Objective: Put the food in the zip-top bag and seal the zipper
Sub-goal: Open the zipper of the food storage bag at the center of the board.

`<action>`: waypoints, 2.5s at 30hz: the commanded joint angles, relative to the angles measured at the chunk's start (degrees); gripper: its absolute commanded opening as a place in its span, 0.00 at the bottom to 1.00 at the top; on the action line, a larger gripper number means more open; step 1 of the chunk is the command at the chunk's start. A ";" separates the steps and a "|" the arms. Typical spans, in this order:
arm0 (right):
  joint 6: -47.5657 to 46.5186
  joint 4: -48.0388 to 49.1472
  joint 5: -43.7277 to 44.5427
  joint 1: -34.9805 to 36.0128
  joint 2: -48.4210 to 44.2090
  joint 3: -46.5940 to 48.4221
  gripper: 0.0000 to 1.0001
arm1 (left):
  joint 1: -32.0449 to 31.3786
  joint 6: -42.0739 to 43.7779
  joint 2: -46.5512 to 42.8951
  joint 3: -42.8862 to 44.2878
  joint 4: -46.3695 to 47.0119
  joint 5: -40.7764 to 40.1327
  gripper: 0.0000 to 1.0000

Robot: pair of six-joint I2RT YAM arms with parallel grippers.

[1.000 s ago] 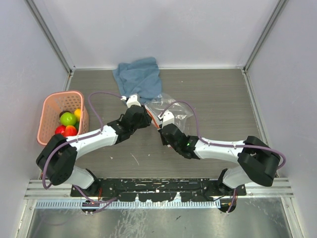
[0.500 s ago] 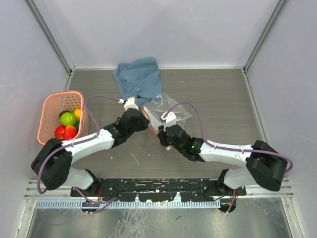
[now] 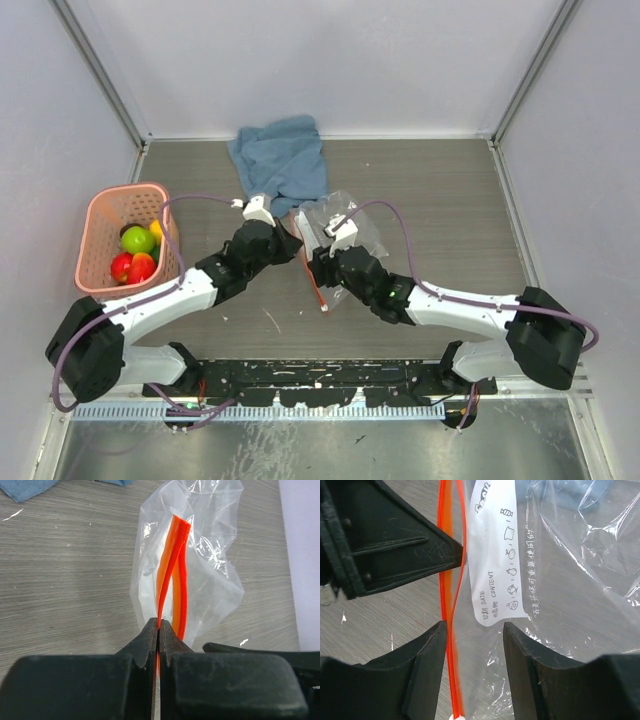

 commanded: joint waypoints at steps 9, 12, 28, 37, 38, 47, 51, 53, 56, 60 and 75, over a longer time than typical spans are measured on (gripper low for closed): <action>1.35 9.86 3.77 0.31 4.68 3.11 0.54 | -1.20 -1.84 -3.87 -1.10 4.30 1.56 0.00; 1.14 9.47 4.18 0.28 5.85 3.60 0.54 | -1.52 -1.99 -3.92 -1.47 4.69 1.40 0.00; -7.15 0.06 18.01 0.25 3.56 3.69 0.24 | -1.94 3.15 -7.00 1.45 -6.00 -5.33 0.00; -11.98 -5.96 21.64 0.33 -3.30 6.86 0.05 | -1.93 7.22 -7.29 5.33 -13.87 -7.51 0.00; -12.13 -6.42 20.85 0.36 -3.88 7.42 0.05 | -1.97 7.48 -7.15 5.74 -14.29 -7.53 0.00; -13.56 -9.29 16.71 0.33 -5.12 12.03 0.05 | -3.21 8.69 -6.03 8.72 -17.03 -8.31 0.00; -12.48 -7.98 14.21 0.31 -5.47 12.03 0.04 | -3.43 8.74 -7.18 8.94 -17.54 -9.09 0.19; -10.92 -7.74 13.56 0.28 -4.45 12.55 0.04 | -3.50 8.16 -8.01 8.21 -16.11 -8.34 0.28; -7.73 -7.07 14.20 0.32 -2.39 13.05 0.02 | -3.83 6.47 -8.85 6.92 -13.40 -6.69 0.41; -4.57 -5.26 13.72 0.33 -0.09 13.06 0.02 | -5.00 4.12 -8.50 5.36 -10.31 -5.88 0.53; -6.51 -4.64 12.08 0.30 2.91 12.82 0.11 | -7.29 0.64 -5.51 2.65 -4.29 -6.06 0.00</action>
